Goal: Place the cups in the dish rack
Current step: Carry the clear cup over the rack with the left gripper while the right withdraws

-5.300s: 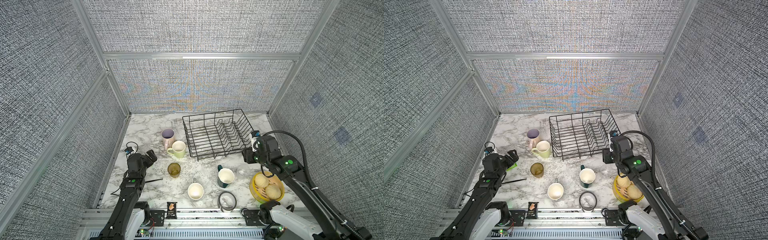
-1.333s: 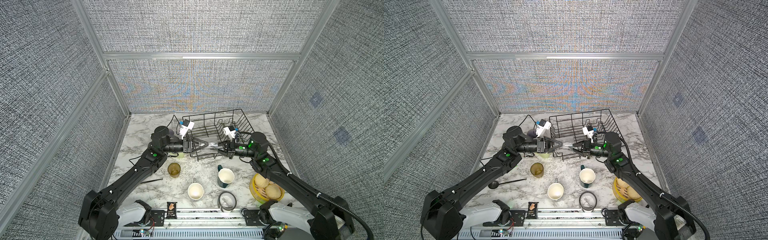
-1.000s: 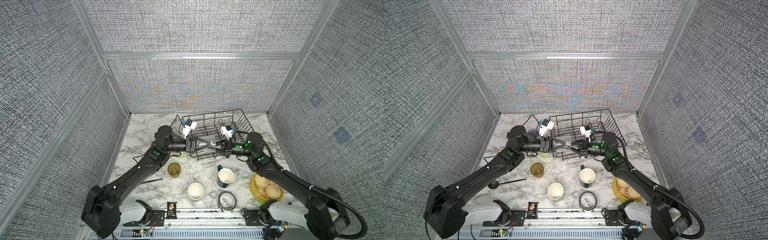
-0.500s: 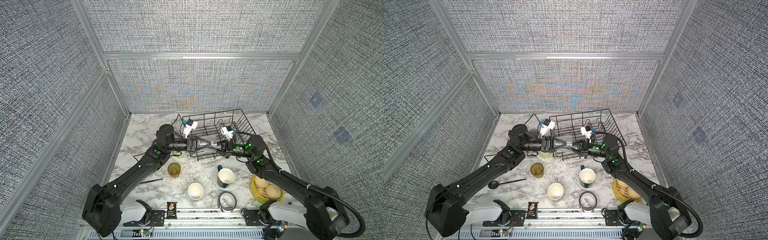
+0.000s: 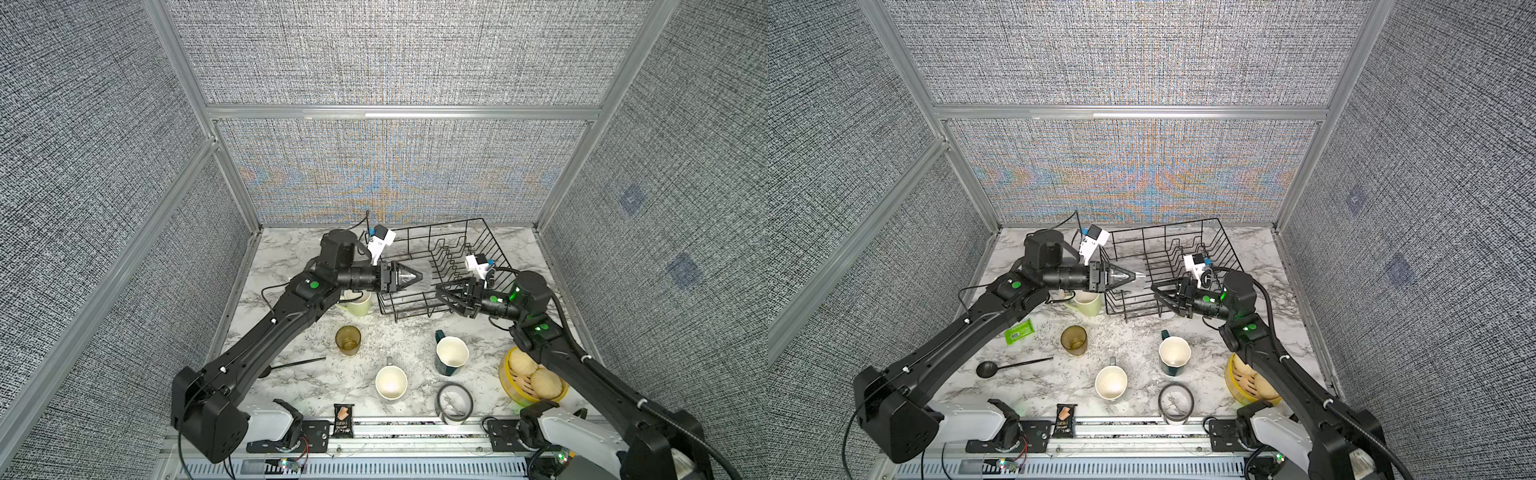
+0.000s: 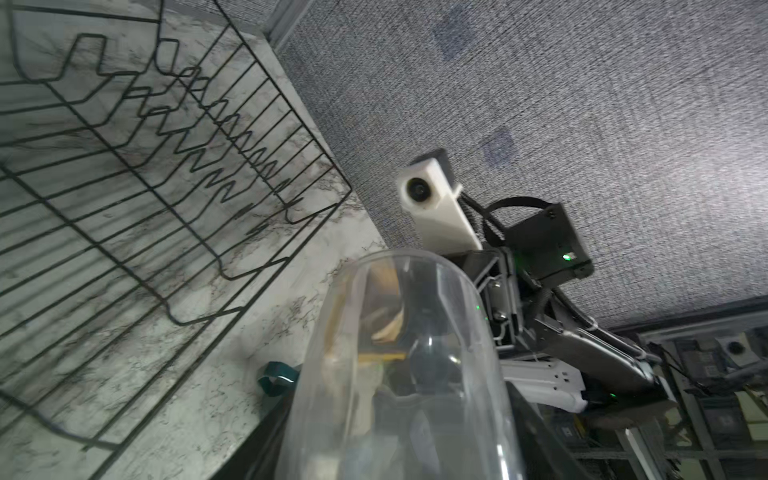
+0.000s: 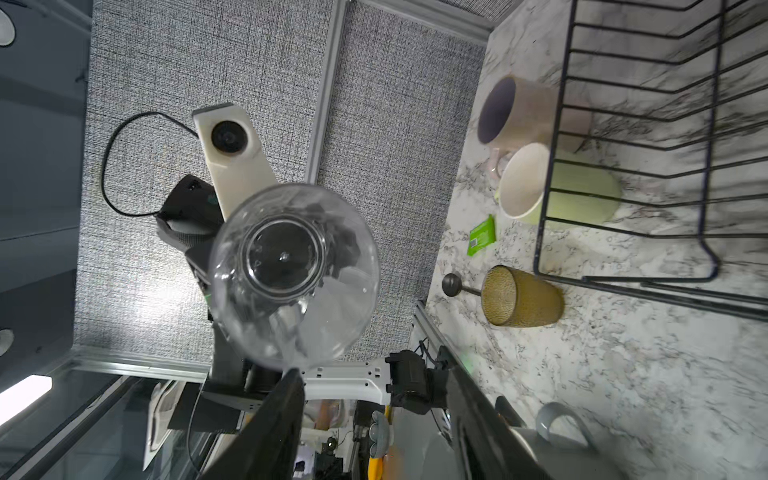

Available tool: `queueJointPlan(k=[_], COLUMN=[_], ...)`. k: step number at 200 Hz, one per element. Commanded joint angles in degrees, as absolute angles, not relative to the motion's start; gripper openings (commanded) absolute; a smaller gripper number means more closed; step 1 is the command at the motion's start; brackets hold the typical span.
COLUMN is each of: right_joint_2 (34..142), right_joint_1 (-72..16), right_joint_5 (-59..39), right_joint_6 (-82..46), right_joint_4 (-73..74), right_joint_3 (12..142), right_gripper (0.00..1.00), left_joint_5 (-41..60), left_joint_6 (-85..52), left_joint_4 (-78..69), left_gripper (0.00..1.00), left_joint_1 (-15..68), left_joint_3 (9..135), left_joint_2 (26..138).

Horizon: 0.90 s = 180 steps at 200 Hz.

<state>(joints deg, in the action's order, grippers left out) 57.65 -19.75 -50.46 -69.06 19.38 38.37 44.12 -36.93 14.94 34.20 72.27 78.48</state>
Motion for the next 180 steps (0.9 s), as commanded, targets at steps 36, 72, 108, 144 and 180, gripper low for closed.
queueJointPlan(k=[36, 72, 108, 144, 180], right_joint_2=[47.8, 46.0, 46.6, 47.6, 42.7], right_joint_1=[-16.4, -16.5, -16.7, -18.2, -19.1], right_joint_5=[-26.1, -12.8, -9.4, -14.2, -14.3], right_joint_6=[-36.0, -28.2, -25.6, -20.9, -20.7], right_joint_4=[-26.0, -29.1, -23.9, -14.8, -9.2], right_joint_3=[44.0, 39.8, 32.4, 24.5, 18.6], right_gripper=[0.68, 0.68, 0.72, 0.75, 0.75], left_joint_5=[22.2, 13.3, 1.9, -2.6, -2.4], left_joint_6=[-21.7, -17.1, -14.1, -11.1, -9.5], left_joint_4=[37.2, 45.0, 54.0, 59.4, 62.4], left_gripper=[0.44, 0.43, 0.43, 0.42, 0.42], left_joint_1=[34.1, 34.2, 34.5, 34.6, 34.6], left_joint_3=[88.1, 100.2, 114.9, 128.2, 137.3], left_joint_2=[90.4, 100.7, 112.3, 123.4, 131.6])
